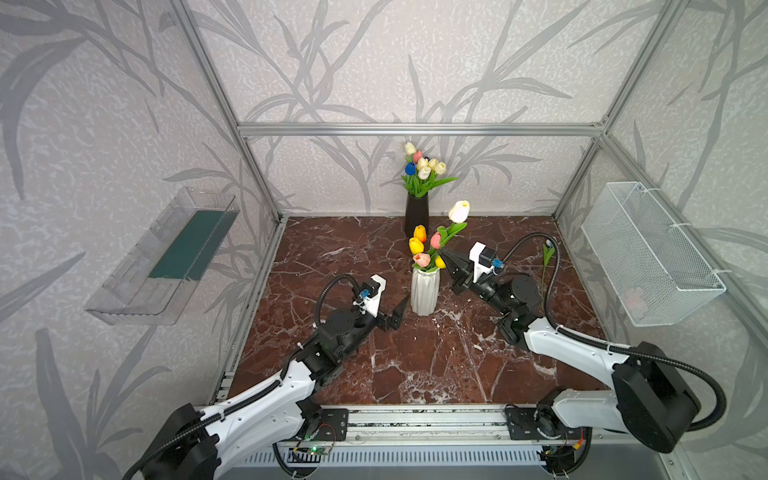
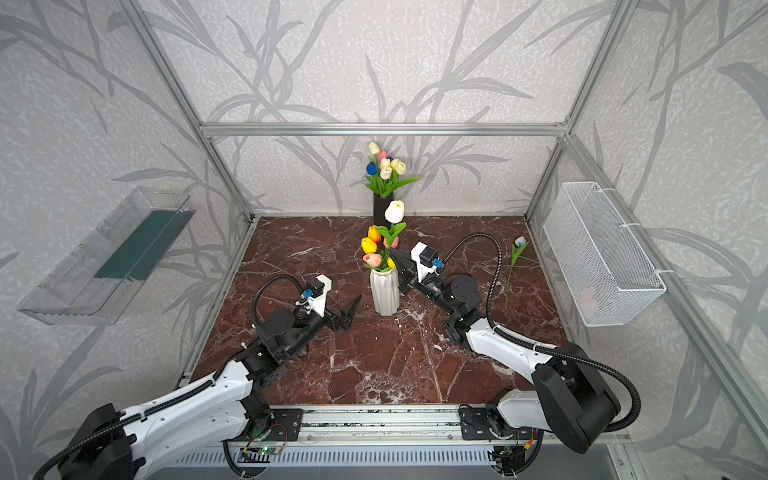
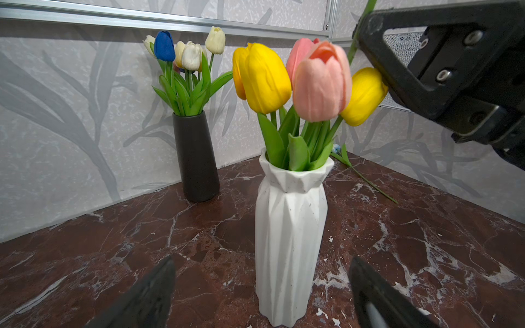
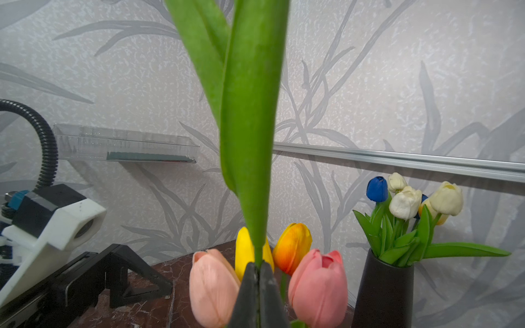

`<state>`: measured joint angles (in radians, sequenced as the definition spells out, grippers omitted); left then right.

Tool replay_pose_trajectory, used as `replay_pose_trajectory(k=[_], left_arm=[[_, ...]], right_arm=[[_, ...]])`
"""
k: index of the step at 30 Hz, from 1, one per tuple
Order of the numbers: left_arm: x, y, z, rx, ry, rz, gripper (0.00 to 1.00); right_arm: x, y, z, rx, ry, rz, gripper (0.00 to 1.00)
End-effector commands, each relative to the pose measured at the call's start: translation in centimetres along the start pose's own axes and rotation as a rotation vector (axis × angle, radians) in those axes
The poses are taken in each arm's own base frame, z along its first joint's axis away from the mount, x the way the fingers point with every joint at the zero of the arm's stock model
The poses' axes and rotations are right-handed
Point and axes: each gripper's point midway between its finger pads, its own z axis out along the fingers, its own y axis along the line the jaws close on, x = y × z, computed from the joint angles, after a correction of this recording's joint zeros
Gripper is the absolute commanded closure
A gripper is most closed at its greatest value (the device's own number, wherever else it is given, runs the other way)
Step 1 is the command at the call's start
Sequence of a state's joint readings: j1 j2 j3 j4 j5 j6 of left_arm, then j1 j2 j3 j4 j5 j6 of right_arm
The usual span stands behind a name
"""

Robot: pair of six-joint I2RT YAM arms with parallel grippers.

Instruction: Arrange the flowers into the vase

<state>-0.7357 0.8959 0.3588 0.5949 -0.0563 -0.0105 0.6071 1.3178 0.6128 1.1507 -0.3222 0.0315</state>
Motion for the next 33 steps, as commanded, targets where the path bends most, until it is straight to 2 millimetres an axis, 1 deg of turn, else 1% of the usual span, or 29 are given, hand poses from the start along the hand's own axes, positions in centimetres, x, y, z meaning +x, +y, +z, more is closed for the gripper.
replay_pose_trajectory(k=[1,3,6,9,11,13,15,20,23,26,31,33], left_arm=[[-0.9,0.3,0.1,-0.014,-0.037,0.003,0.05],[-0.8,0.3,0.2,-0.015,-0.036,0.003,0.05],[-0.8,0.3,0.3,-0.015,-0.035,0.003,0.05],[-0.8,0.3,0.3,-0.014,-0.036,0.007,0.05],[-1.0,0.3,0.3,-0.016,-0.039,0.012,0.05],[-0.9,0.4,0.3,-0.02,-0.039,0.014,0.05],[-0.9,0.3,0.4,-0.017,-0.041,0.013,0.05],[-0.8,0.4,0.5,-0.019,-0.043,0.016,0.05],[-0.7,0.3,0.5,-0.018,-0.041,0.016,0.05],[-0.6,0.4,0.5,-0.022,-0.038,0.022,0.05],[-0.5,0.4,0.5,-0.023,-0.035,0.027,0.05],[-0.5,0.4,0.6,-0.023,-0.039,0.027,0.05]], right_arm=[[3.6,0.9,-0.3,-0.03,0.095,-0.001,1.0],[4.3,0.8,-0.5,-0.018,0.108,0.004,1.0],[4.5,0.8,-0.6,-0.017,0.116,0.004,0.99],[4.3,0.7,-0.4,-0.015,0.131,0.003,0.98],[3.8,0.8,-0.3,-0.02,0.13,-0.002,0.98],[3.3,1.1,-0.1,-0.04,0.137,-0.006,0.98],[3.3,1.5,0.2,-0.072,0.152,-0.004,0.98],[4.7,2.7,0.3,-0.142,0.19,0.019,0.98],[5.9,2.6,0.1,-0.127,0.206,0.03,0.98],[7.2,2.0,-0.1,-0.095,0.243,0.028,0.97],[7.7,1.5,-0.2,-0.067,0.281,0.015,0.93],[7.5,1.2,-0.2,-0.05,0.285,0.012,0.93]])
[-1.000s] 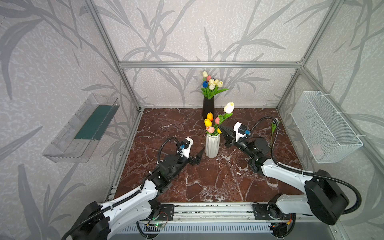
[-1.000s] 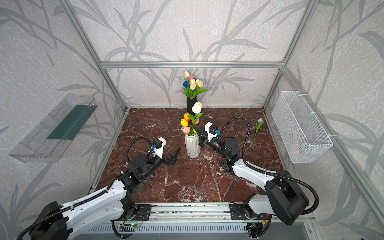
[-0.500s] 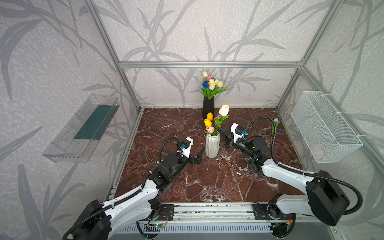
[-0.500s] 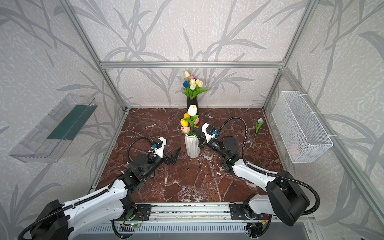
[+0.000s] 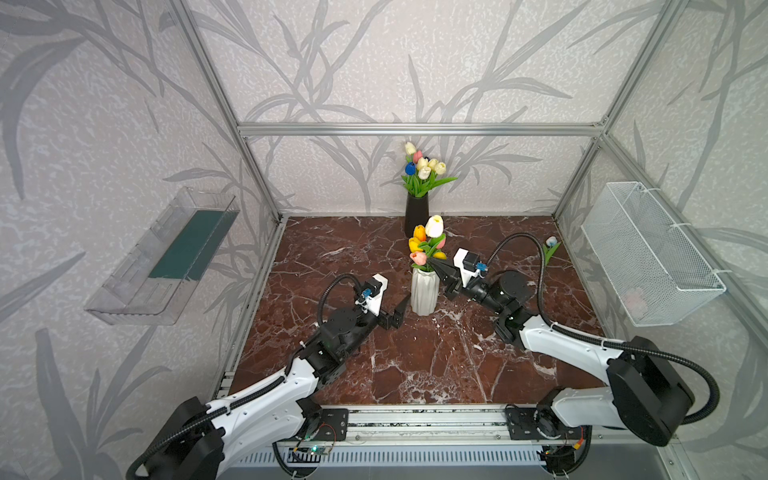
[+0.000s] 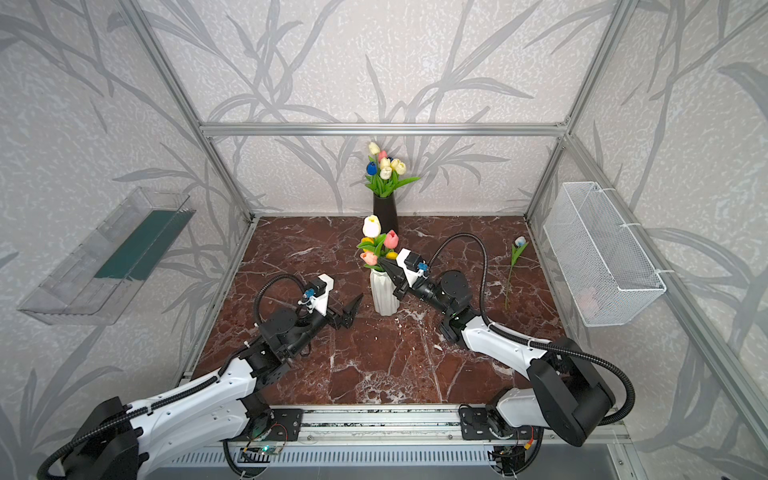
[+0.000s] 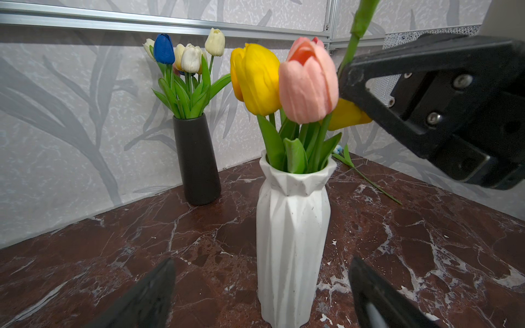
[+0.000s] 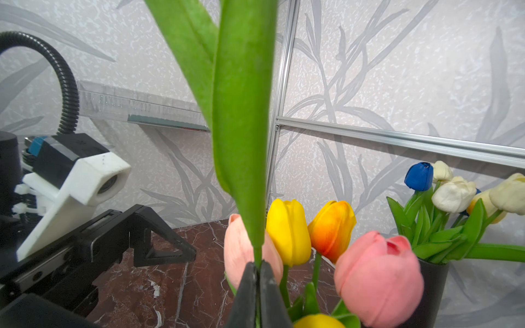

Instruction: Arrange the flowers into the vase

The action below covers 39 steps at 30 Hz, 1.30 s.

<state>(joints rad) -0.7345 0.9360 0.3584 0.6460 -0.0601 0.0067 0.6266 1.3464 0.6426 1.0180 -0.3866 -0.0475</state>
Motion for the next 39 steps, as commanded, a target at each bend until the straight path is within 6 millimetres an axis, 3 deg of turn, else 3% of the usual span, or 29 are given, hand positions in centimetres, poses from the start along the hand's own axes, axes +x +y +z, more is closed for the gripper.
replay_pose_trajectory(k=[1,8,15,21,26,31,35,39], left_arm=[[-0.6,0.3,0.1,-0.017,-0.031,0.011,0.05],[-0.7,0.4,0.2,-0.019,-0.037,0.015,0.05],[-0.7,0.4,0.2,-0.019,-0.037,0.013,0.05],[-0.8,0.4,0.2,-0.023,-0.037,0.022,0.05],[-0.9,0.5,0.3,-0.025,-0.041,0.02,0.05],[-0.7,0.4,0.2,-0.024,-0.044,0.015,0.05],[-0.7,0.4,0.3,-0.022,-0.04,0.021,0.05],[-0.8,0.4,0.5,-0.022,-0.04,0.029,0.05]], right_arm=[[4.2,-0.5,-0.4,0.046,0.155,0.047,0.98],[1.2,-1.5,-1.0,0.107,0.105,0.009,1.0],[0.1,-3.4,-1.3,0.215,0.096,-0.033,1.0],[-0.4,-3.5,-0.7,0.211,0.08,-0.014,1.0],[0.0,-2.3,0.5,0.118,0.096,0.001,1.0],[2.4,-0.1,0.9,-0.006,0.121,0.076,1.0],[2.2,0.9,0.9,-0.058,0.095,0.142,1.0],[1.6,0.4,0.6,-0.027,0.091,0.123,1.0]])
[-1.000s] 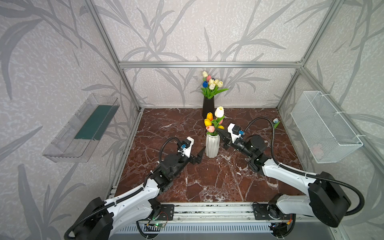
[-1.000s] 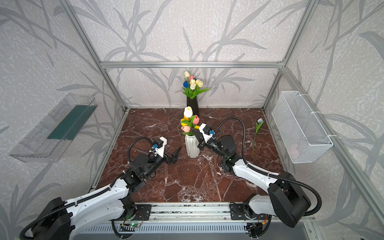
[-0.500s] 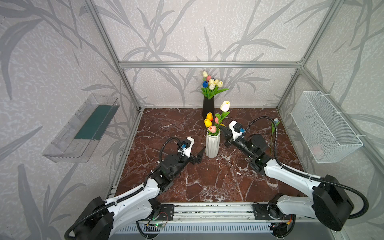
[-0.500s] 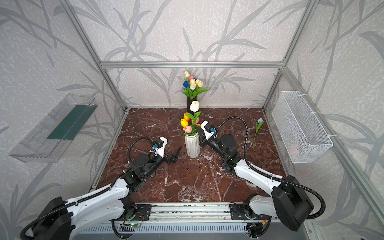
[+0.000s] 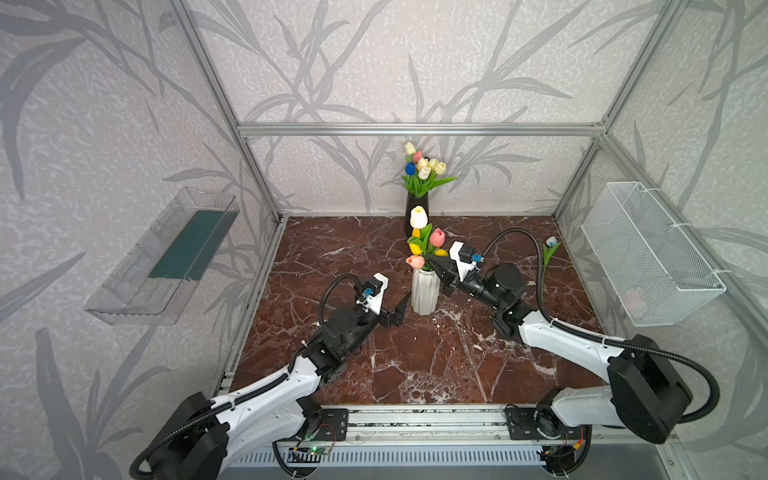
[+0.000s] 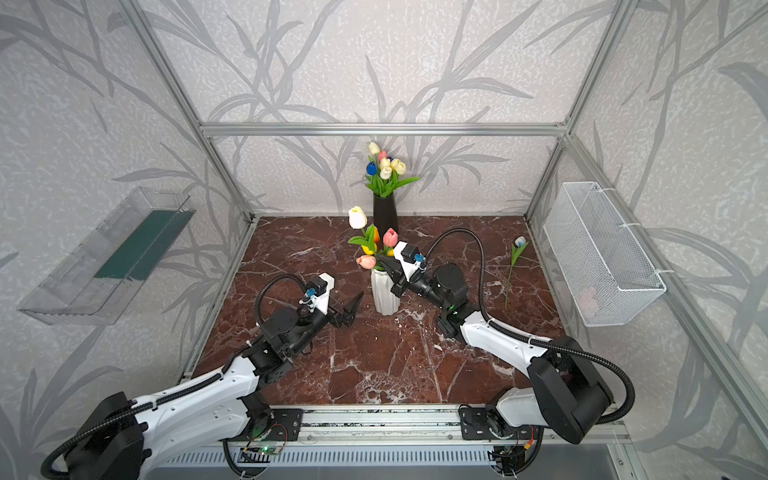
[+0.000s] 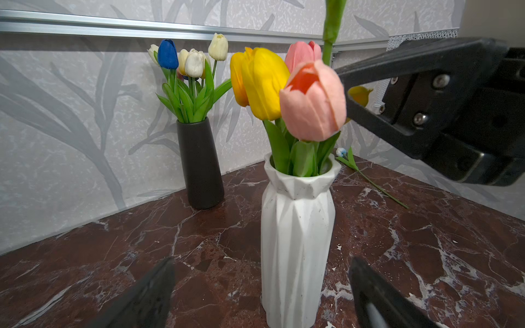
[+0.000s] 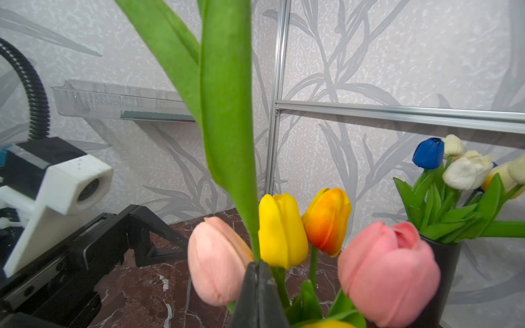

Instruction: Arrange the flowers into the vase

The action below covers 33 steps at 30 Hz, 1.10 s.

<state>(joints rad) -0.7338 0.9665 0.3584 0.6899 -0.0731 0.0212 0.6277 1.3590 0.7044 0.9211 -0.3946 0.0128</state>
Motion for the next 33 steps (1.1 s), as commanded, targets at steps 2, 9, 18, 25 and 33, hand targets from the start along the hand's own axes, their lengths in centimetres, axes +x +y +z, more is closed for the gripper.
replay_pose_trajectory(k=[2,9,18,25,33], left_arm=[[-0.9,0.1,0.2,-0.003,-0.03,0.016,0.05],[-0.7,0.0,0.4,0.002,-0.025,0.012,0.05],[-0.9,-0.1,0.6,0.009,-0.022,0.022,0.05],[-1.1,-0.3,0.9,0.019,-0.026,0.017,0.05],[-1.3,-0.3,0.9,0.018,-0.026,0.025,0.05]], right_arm=[[0.8,0.0,-0.5,0.022,0.047,0.031,1.0],[-2.1,-1.4,-0.6,0.091,0.027,0.042,1.0],[-4.1,-2.4,-1.5,0.165,0.067,0.084,1.0],[-5.4,-2.8,-1.7,0.19,0.071,0.071,1.0],[-6.9,-3.5,-1.5,0.222,0.048,0.06,1.0]])
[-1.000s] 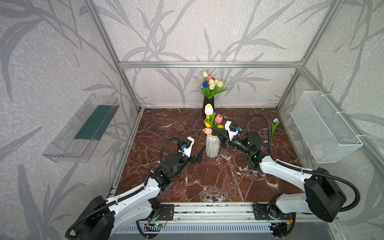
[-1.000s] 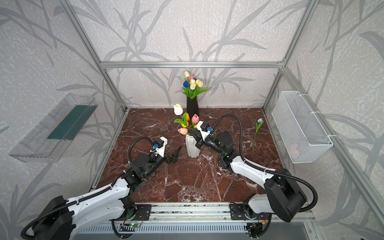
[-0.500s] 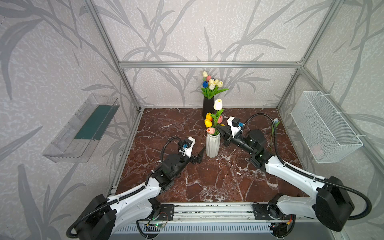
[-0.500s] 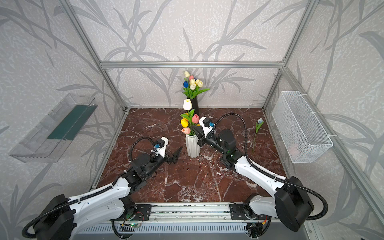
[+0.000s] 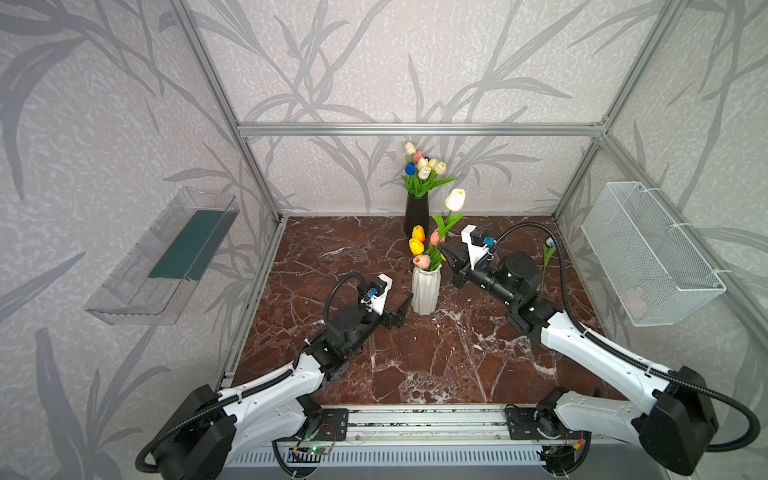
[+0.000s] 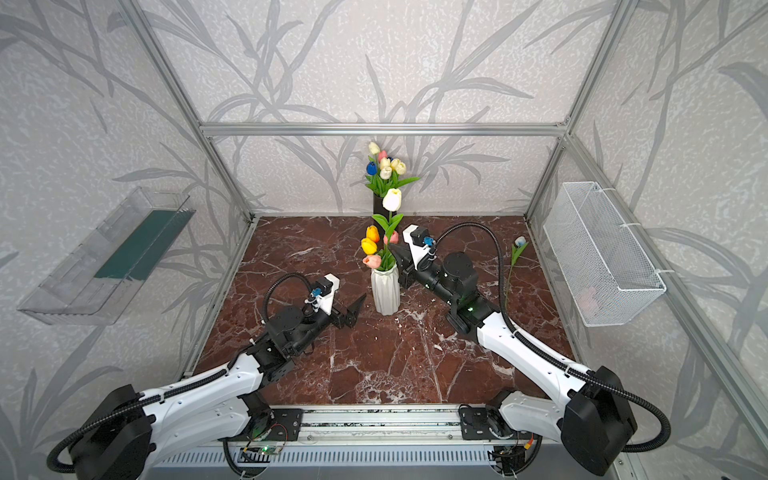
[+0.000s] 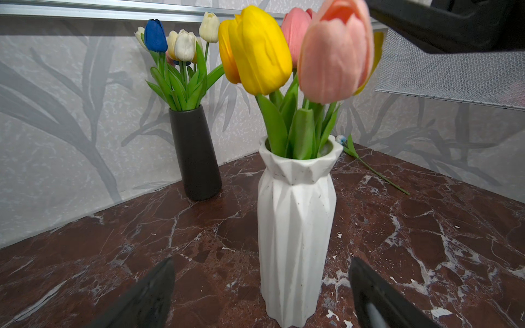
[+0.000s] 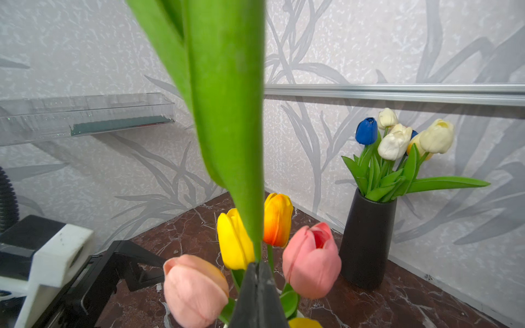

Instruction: Arrange the flowers into the vase

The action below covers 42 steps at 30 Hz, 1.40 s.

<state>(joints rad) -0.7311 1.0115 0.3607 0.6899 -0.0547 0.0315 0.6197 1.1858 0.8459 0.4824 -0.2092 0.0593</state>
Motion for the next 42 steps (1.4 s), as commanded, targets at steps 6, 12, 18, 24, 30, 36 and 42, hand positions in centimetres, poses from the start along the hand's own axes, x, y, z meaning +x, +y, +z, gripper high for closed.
replay_pose_trajectory(k=[6,12,18,24,30,36,42], left_arm=[[-2.7,0.2,0.3,-0.007,-0.076,0.011,0.05],[-2.2,0.3,0.2,-0.011,-0.064,0.008,0.05],[-2.0,0.3,0.2,-0.016,-0.057,0.012,0.05],[-2.2,0.2,0.4,-0.007,-0.062,0.018,0.05],[-4.2,0.2,0.1,-0.007,-0.103,0.026,0.05],[-5.5,0.0,-0.3,0.012,-0.138,0.032,0.04],[-3.3,-0.2,0.0,0.022,-0.089,0.013,0.04]], right_arm=[[-3.8,0.1,1.3,-0.014,-0.083,-0.032,1.0],[-0.2,0.3,2.0,-0.045,-0.018,-0.011,1.0],[1.9,0.7,0.6,-0.061,0.013,-0.023,1.0],[-0.3,0.6,-1.7,-0.017,-0.063,-0.056,0.98],[-3.0,-2.4,-4.6,0.19,-0.066,-0.089,0.86],[3.0,-16.6,-9.8,0.729,0.336,0.123,0.53],[14.5,-27.5,-18.4,1.093,0.7,0.429,0.46]])
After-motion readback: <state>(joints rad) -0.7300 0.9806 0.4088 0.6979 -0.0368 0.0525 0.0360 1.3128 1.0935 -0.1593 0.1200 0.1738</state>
